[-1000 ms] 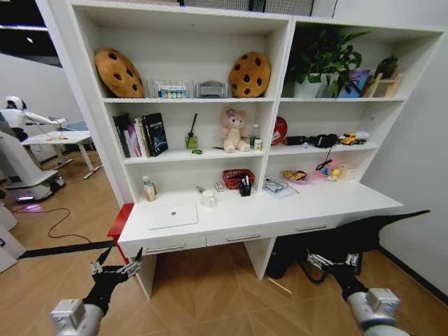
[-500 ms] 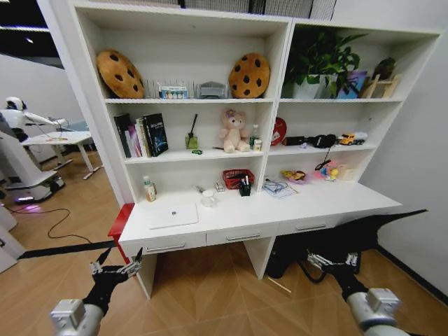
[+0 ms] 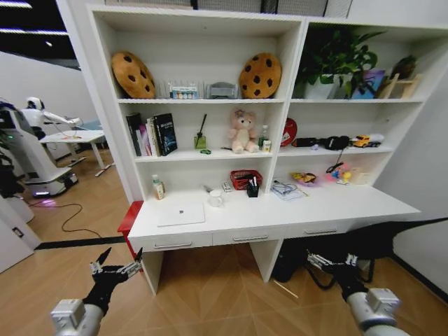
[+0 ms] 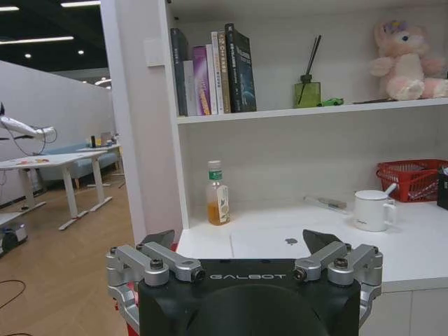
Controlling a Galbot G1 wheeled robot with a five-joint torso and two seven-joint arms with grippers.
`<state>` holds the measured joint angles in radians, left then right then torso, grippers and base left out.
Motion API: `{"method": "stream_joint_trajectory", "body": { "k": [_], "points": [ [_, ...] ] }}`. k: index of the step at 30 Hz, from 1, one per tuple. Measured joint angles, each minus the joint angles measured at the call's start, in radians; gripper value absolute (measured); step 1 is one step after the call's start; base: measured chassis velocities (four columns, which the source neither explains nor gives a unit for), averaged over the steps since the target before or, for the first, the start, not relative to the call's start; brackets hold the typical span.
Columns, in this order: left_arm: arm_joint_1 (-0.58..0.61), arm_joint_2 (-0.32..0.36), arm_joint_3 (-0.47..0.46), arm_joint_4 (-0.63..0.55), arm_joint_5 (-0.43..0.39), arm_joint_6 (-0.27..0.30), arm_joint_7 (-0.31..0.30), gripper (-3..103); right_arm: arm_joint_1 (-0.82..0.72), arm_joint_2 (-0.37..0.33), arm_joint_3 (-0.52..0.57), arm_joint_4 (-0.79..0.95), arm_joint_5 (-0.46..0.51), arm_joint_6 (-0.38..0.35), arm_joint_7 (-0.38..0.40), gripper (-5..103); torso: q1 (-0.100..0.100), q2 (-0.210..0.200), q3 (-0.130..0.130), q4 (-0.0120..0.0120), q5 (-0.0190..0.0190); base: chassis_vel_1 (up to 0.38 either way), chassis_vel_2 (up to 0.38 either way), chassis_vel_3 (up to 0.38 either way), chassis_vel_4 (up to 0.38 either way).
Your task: Organize the objects on the table.
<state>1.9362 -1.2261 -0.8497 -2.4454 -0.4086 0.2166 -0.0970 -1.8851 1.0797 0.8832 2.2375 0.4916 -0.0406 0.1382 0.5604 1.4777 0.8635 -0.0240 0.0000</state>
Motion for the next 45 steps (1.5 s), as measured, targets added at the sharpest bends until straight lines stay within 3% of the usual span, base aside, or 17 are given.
{"method": "stream_joint_trajectory", "body": {
  "k": [15, 45],
  "points": [
    [0.000, 0.000, 0.000, 0.000, 0.000, 0.000, 0.000, 100, 0.000, 0.000, 0.000, 0.000, 0.000, 0.000, 0.000, 100, 0.000, 0.000, 0.000, 0.0002, 0.0000, 0.089, 0.090, 0.093, 0.089],
    [0.000, 0.000, 0.000, 0.000, 0.000, 0.000, 0.000, 100, 0.000, 0.000, 0.000, 0.000, 0.000, 0.000, 0.000, 100, 0.000, -0.001, 0.000, 0.0001, 0.0000, 0.031, -0.028, -0.024, 0.027]
  ]
}}
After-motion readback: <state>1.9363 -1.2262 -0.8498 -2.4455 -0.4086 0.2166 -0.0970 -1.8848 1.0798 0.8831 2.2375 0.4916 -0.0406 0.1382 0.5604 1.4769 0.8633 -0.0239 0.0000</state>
